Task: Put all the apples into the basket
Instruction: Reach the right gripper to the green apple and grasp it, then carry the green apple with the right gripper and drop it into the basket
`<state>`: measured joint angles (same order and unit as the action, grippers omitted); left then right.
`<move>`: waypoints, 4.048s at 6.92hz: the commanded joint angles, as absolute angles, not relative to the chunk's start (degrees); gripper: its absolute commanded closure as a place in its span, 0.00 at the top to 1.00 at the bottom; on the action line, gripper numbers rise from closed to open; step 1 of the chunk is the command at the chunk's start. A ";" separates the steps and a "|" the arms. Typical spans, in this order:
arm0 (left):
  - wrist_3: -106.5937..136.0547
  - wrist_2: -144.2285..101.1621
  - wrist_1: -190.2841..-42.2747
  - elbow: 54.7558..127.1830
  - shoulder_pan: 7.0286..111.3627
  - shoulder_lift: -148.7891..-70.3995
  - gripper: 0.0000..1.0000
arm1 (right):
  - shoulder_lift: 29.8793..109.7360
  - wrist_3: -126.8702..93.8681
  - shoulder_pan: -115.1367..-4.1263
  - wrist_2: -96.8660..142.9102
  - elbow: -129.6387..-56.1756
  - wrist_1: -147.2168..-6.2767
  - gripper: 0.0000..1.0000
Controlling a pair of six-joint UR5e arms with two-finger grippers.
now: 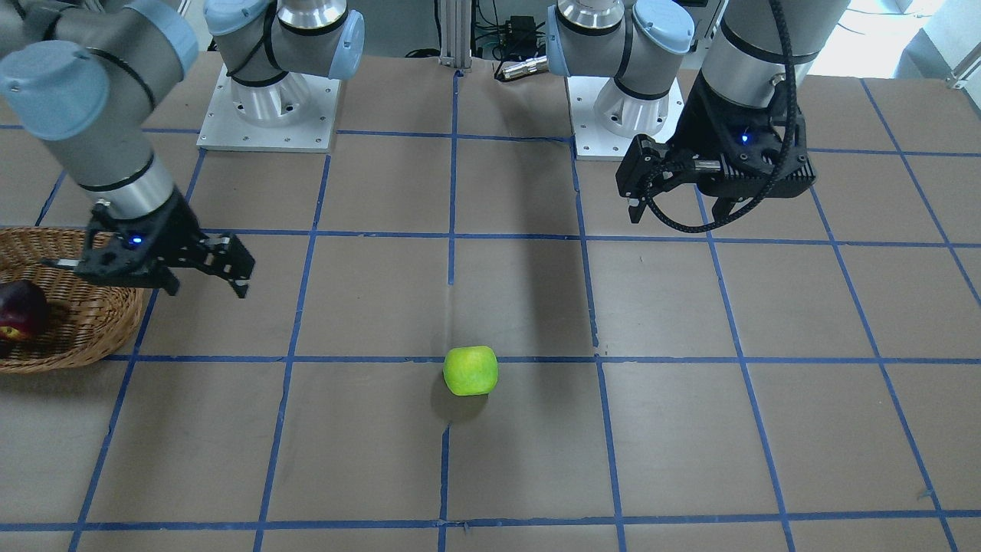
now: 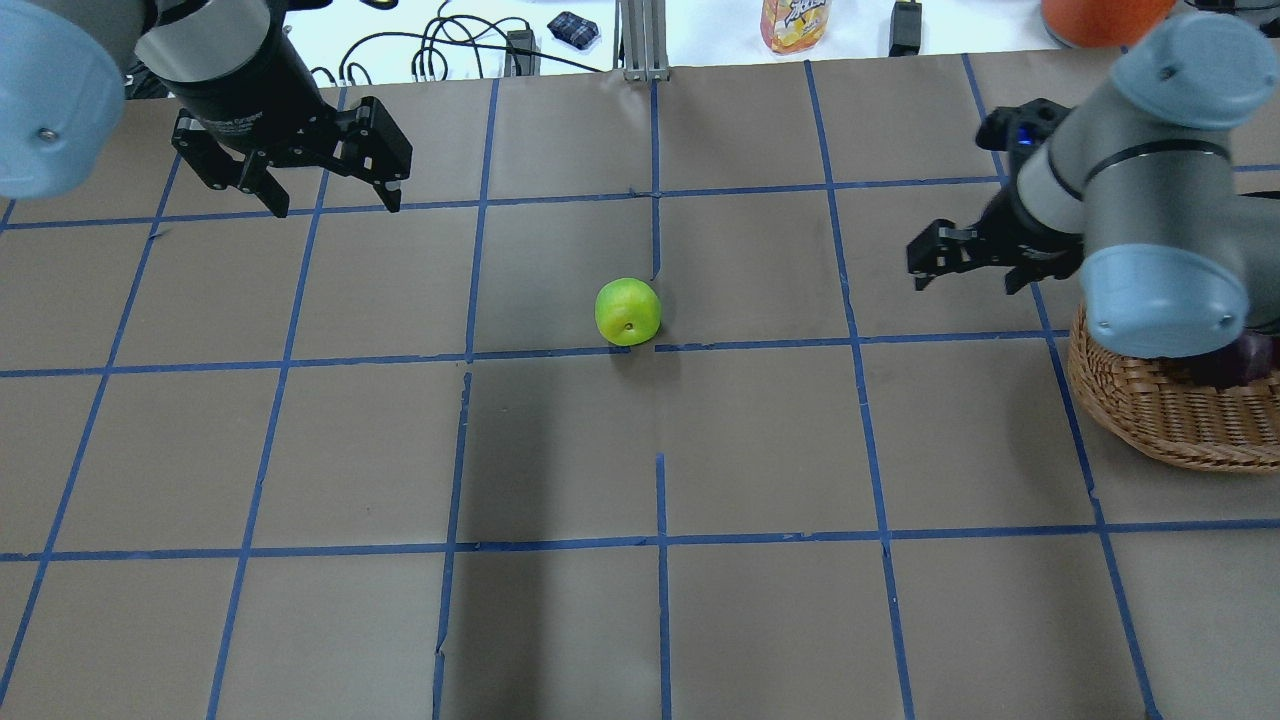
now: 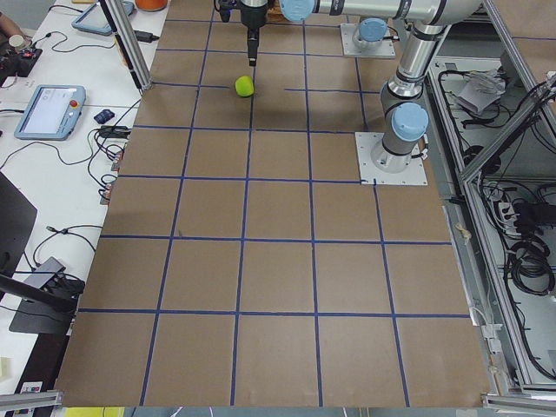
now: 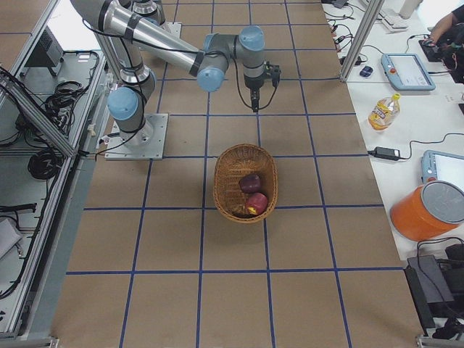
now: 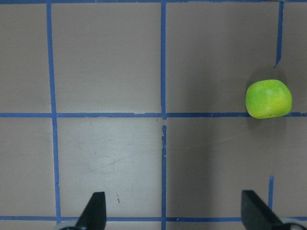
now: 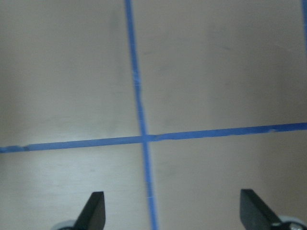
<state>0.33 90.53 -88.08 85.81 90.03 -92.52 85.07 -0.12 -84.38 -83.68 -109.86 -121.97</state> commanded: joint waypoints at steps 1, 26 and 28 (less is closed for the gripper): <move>-0.35 90.09 -87.11 84.91 89.83 -92.81 1.00 | 74.24 -16.04 -98.30 -79.81 -98.33 -121.99 1.00; -2.64 90.88 -88.42 86.13 87.36 -91.23 1.00 | 78.58 37.44 -56.07 -92.90 -122.87 -142.57 1.00; -2.64 90.79 -88.59 86.22 87.36 -91.23 1.00 | 81.89 37.62 -56.16 -91.68 -119.64 -136.55 1.00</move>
